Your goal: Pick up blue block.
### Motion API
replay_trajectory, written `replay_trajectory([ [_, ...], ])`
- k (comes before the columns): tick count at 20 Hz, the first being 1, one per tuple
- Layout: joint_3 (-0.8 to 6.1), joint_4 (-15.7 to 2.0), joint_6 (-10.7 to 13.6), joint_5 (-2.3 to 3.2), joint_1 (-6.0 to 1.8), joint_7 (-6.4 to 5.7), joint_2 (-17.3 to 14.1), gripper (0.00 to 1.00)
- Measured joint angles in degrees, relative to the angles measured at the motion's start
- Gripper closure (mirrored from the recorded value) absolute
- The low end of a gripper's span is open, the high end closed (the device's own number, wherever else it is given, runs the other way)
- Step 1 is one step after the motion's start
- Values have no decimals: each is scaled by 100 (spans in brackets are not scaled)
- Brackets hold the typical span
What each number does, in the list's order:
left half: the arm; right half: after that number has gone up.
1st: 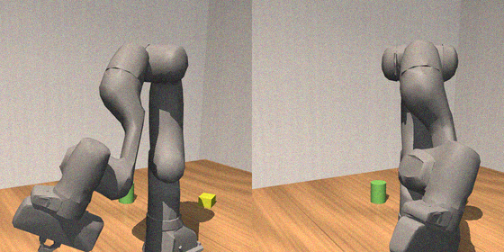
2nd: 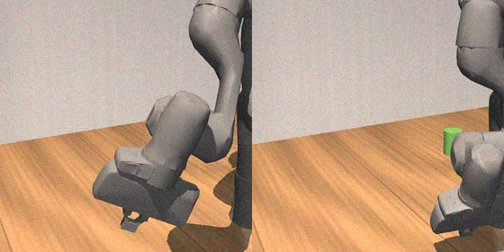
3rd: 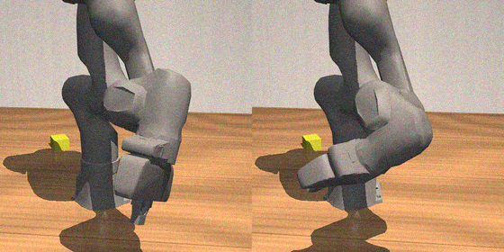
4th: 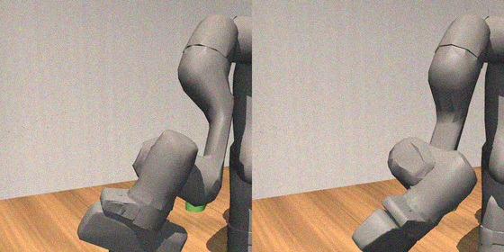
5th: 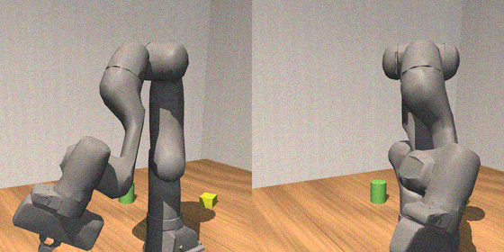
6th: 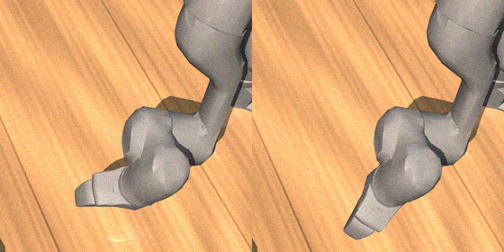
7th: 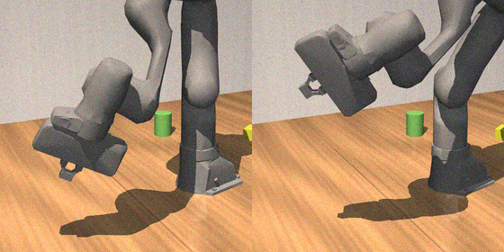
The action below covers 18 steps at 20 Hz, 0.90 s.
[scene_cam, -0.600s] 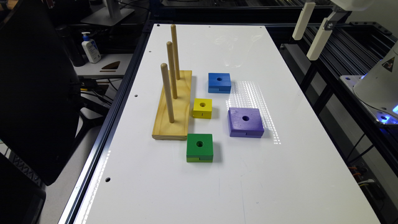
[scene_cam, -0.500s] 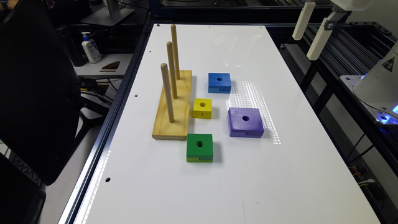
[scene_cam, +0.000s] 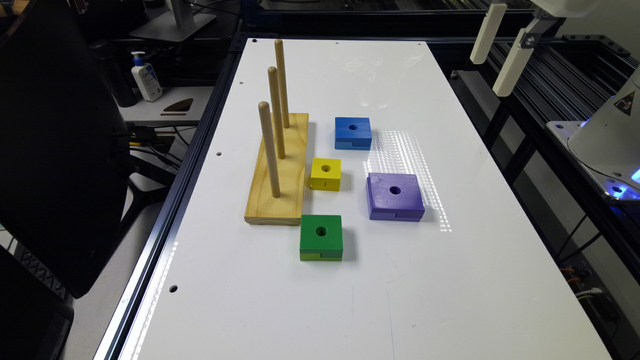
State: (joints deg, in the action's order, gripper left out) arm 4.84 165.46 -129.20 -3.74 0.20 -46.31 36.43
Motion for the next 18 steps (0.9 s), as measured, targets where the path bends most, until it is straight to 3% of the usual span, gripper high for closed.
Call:
replay_trajectory([
  [12, 0, 0, 0, 0, -2, 0, 0, 0],
  [18, 6, -10, -26, -8, 60, -6, 2, 0],
])
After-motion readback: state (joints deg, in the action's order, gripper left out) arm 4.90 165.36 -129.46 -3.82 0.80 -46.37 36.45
